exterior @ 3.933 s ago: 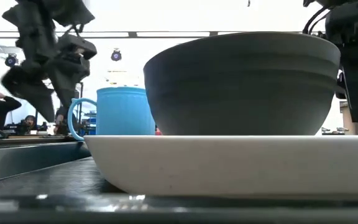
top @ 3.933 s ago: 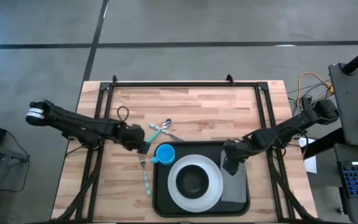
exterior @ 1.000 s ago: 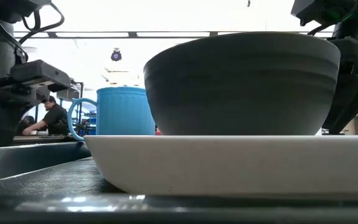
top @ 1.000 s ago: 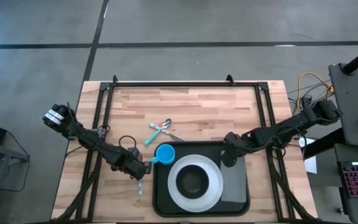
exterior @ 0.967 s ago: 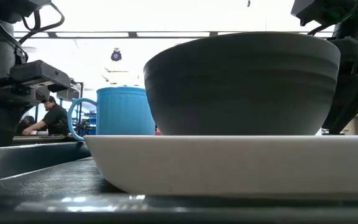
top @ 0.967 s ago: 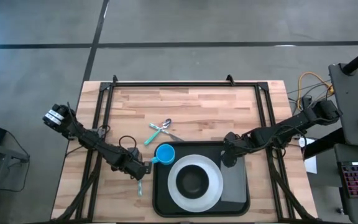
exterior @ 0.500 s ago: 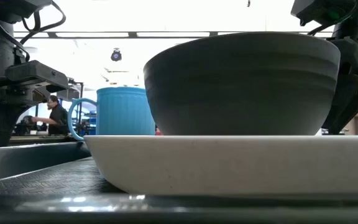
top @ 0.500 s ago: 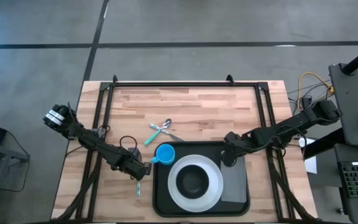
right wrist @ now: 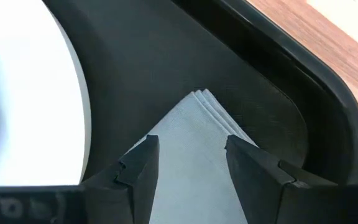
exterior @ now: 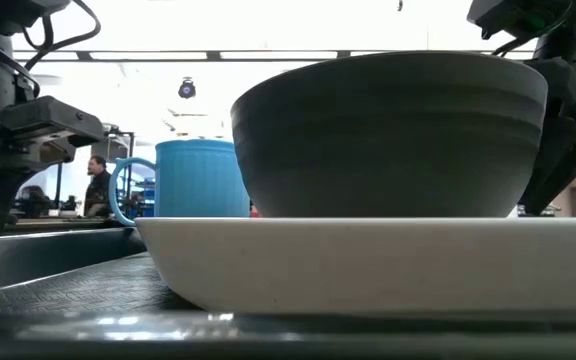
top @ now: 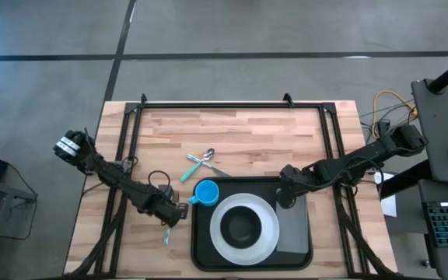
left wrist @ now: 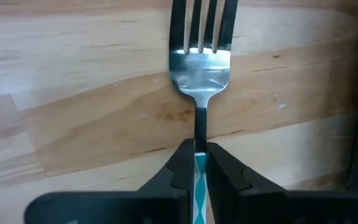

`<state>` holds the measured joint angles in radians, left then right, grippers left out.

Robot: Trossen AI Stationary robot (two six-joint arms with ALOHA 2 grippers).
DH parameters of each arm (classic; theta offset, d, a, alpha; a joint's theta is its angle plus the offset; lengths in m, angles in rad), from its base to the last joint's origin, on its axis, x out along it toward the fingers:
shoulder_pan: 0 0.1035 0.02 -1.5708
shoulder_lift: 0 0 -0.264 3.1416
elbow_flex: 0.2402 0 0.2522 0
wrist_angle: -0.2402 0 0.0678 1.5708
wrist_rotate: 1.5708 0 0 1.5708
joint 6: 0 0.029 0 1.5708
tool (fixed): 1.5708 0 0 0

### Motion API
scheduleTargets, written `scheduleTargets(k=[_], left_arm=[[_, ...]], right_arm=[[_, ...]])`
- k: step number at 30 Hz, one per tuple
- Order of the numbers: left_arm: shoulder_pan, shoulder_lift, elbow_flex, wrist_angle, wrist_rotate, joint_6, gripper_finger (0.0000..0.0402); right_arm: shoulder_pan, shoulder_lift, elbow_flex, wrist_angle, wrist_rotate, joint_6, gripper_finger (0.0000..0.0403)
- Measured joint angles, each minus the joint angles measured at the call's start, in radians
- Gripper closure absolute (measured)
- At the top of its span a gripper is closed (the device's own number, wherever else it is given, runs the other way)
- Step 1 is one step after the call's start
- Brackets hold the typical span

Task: Set up tray
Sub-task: Put the blue green fork on the gray napkin

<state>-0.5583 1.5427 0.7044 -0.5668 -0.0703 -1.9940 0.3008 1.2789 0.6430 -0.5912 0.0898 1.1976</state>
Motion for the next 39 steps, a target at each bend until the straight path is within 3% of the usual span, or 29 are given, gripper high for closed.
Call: scheduleTargets(k=[11,19,22,27,32,36,39], left_arm=[[0.002,-0.307,0.011,-0.248,-0.182,-0.005,0.0399],[0.023,-0.504,0.172,-0.418,-0.573,0.024,0.0400],[0.078,-0.522,0.223,-0.405,-0.638,0.131,0.0400],[0.244,-0.478,0.273,-0.240,-0.635,0.420,0.0400],[0.416,-0.370,0.282,0.122,-0.466,0.750,0.0400],[0.502,-0.270,0.318,0.229,-0.335,0.858,0.0400],[0.521,-0.201,0.375,0.241,-0.299,0.927,0.0400]], right_arm=[[0.000,0.000,0.002,0.004,0.000,-0.008,0.0229],[0.000,0.000,0.055,0.015,0.048,-0.071,0.0229],[-0.001,0.000,0.081,0.076,0.068,-0.132,0.0230],[-0.027,0.000,0.124,0.212,0.070,-0.241,0.0230],[-0.071,0.000,0.177,0.277,0.070,-0.332,0.0230],[-0.090,0.000,0.226,0.281,0.075,-0.389,0.0230],[-0.092,0.000,0.259,0.281,0.153,-0.406,0.0230]])
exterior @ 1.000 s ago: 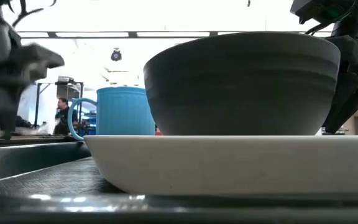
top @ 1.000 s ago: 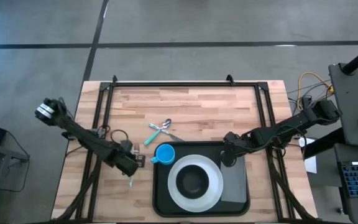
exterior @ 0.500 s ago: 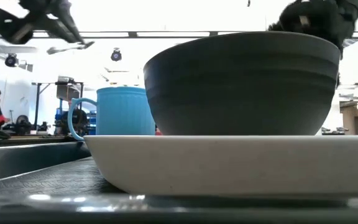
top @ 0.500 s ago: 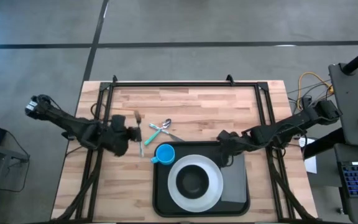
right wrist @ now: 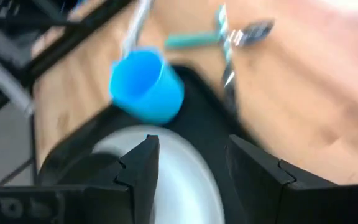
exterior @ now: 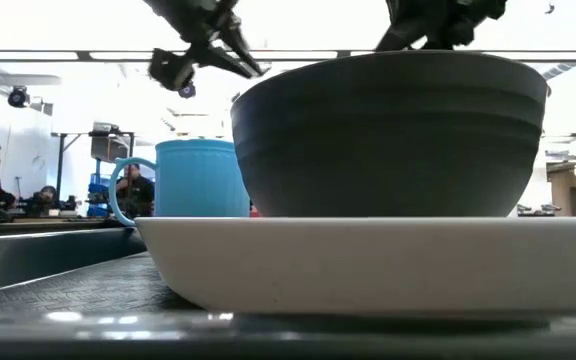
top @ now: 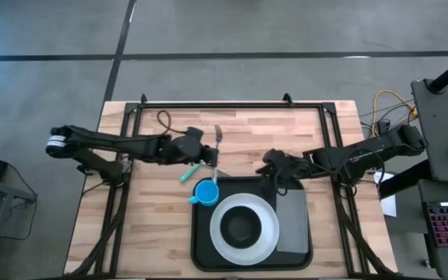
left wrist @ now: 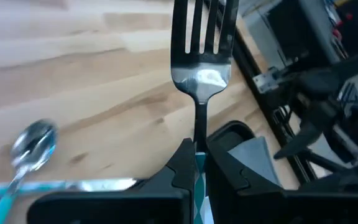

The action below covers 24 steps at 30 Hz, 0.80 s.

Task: Set up tray
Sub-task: Put the blue green fork on the gray napkin

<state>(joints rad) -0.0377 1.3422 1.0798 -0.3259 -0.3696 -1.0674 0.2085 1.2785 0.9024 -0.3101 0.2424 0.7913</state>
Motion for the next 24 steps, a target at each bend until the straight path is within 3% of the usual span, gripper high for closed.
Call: scheduleTargets(k=[4,13,24], left_arm=[[0.006,0.088,0.120,0.012,0.006,0.104,0.0400],[0.028,0.279,0.387,-0.008,0.076,0.276,0.0397],[0.032,0.307,0.418,0.005,0.116,0.308,0.0397]], right_arm=[[-0.005,0.000,0.035,0.031,0.157,-0.007,0.0229],[-0.029,0.000,0.042,0.157,0.203,-0.035,0.0206],[-0.028,0.000,0.041,0.194,0.250,-0.026,0.0151]])
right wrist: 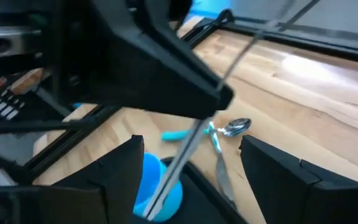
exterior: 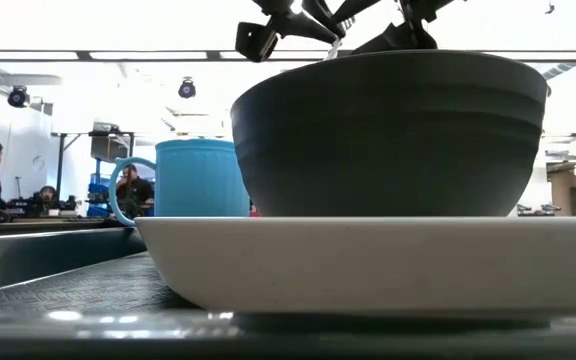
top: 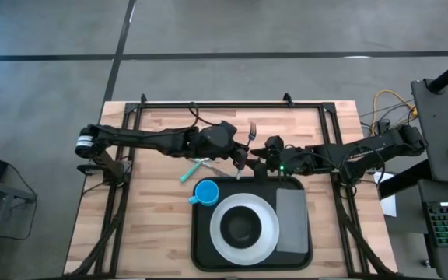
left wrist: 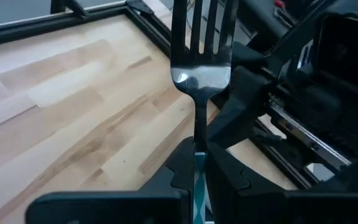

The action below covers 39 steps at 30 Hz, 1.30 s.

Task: Set up tray
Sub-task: Put the blue green fork on the gray napkin

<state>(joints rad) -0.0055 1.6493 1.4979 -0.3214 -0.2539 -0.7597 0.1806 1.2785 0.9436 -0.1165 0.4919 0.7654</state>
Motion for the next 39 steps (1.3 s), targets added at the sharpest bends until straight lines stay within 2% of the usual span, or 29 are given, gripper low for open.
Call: scheduleTargets(k=[3,10,21,24,39], left_arm=[[0.001,-0.001,0.003,0.017,-0.001,0.000,0.0397],[0.010,-0.001,-0.002,0.034,-0.002,0.006,0.0397],[0.024,-0.001,-0.012,0.057,0.029,0.022,0.0397],[0.026,-0.001,-0.013,0.083,0.057,0.037,0.0397],[0.034,0.002,-0.017,0.085,0.062,0.048,0.0397]], right_arm=[[-0.005,0.000,-0.001,0.000,0.035,0.062,0.0152],[-0.015,0.000,-0.004,-0.004,0.035,0.203,0.0172],[-0.021,0.000,-0.010,-0.006,0.026,0.247,0.0200],[-0.027,0.000,-0.011,-0.006,0.024,0.252,0.0214],[-0.040,0.000,-0.012,-0.004,-0.006,0.249,0.0289]])
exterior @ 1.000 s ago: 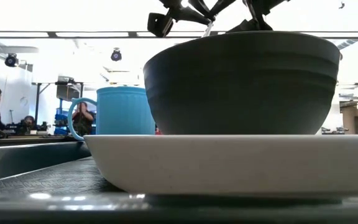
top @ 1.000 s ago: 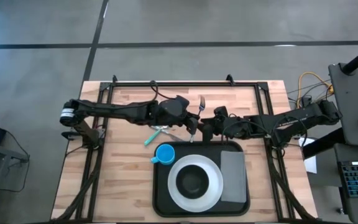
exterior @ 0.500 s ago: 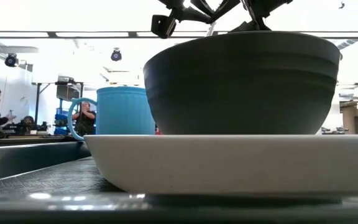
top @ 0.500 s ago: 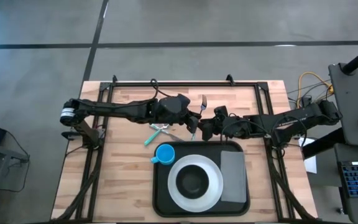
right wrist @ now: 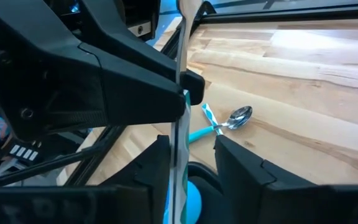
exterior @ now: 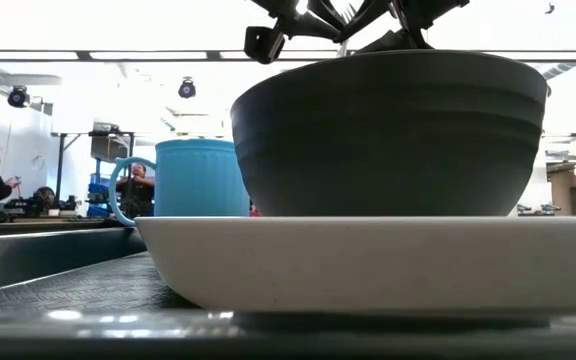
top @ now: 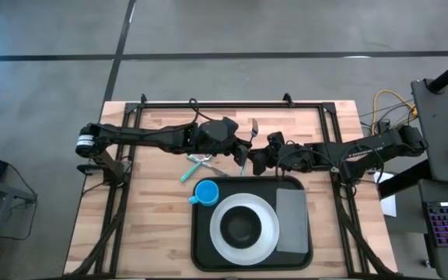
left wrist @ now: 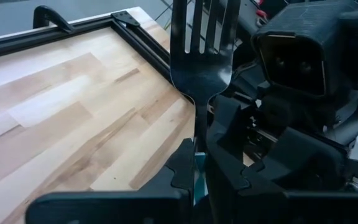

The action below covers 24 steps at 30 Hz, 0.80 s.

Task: Set up tray
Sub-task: Put the blue green fork on the gray napkin

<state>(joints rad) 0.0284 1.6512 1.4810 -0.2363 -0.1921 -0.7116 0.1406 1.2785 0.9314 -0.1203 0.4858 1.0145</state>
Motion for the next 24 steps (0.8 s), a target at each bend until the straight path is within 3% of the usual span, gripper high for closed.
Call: scheduleTargets(k=[12,24], left_arm=[[0.001,0.001,-0.006,0.000,0.005,0.008,0.0397],[0.001,0.001,-0.006,-0.015,0.015,0.057,0.0373]], right_arm=[[-0.003,0.000,0.000,0.001,-0.004,-0.005,0.0367],[-0.003,0.000,0.000,-0.008,0.016,0.000,0.0377]])
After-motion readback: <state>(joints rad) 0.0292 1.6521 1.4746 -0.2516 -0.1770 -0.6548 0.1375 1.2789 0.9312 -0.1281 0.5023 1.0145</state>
